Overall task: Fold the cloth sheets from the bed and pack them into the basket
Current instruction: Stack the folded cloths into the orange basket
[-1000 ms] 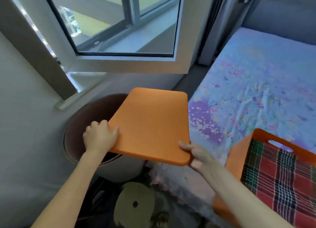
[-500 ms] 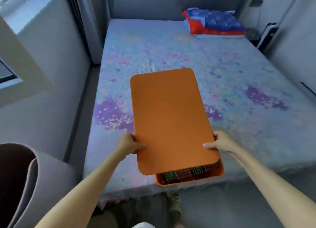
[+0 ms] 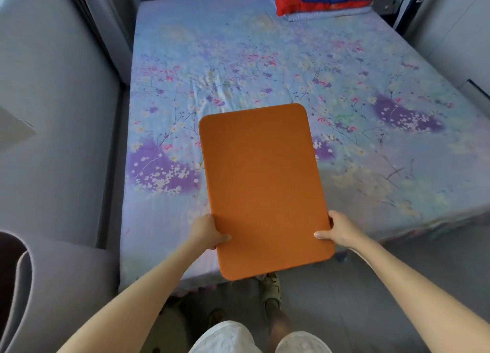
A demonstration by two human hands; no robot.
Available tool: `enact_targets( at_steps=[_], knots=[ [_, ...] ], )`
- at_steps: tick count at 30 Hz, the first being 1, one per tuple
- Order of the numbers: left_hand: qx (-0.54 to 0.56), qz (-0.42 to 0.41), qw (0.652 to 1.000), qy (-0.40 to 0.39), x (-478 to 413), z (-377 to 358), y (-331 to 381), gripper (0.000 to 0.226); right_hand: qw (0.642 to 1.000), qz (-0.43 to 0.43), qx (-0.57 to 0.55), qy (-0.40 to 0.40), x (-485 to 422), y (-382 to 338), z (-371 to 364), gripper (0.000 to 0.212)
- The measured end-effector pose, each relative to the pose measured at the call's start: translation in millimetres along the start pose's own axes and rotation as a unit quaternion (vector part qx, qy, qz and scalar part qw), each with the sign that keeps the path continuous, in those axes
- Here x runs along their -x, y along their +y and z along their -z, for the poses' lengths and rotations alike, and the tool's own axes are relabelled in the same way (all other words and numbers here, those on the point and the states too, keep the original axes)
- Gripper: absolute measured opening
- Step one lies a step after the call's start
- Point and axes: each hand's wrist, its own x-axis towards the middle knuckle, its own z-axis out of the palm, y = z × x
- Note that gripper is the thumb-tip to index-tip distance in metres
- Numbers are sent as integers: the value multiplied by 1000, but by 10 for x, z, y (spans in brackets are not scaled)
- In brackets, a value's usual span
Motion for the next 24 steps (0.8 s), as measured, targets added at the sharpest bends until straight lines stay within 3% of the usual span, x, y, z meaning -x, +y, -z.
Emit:
enact_targets(
  at_steps=[14, 20, 24],
  knots=[
    [-50, 50, 997, 7, -112, -109, 100, 34, 998, -8, 65, 1, -131, -17, 4, 51],
    [-59, 51, 997, 23, -147, -153, 134, 32, 999, -25, 13, 30, -117, 36, -56, 40],
    [-42, 53, 997, 29, -164, -165, 137, 31, 996, -62, -43, 48, -133, 65, -92, 44]
  ],
)
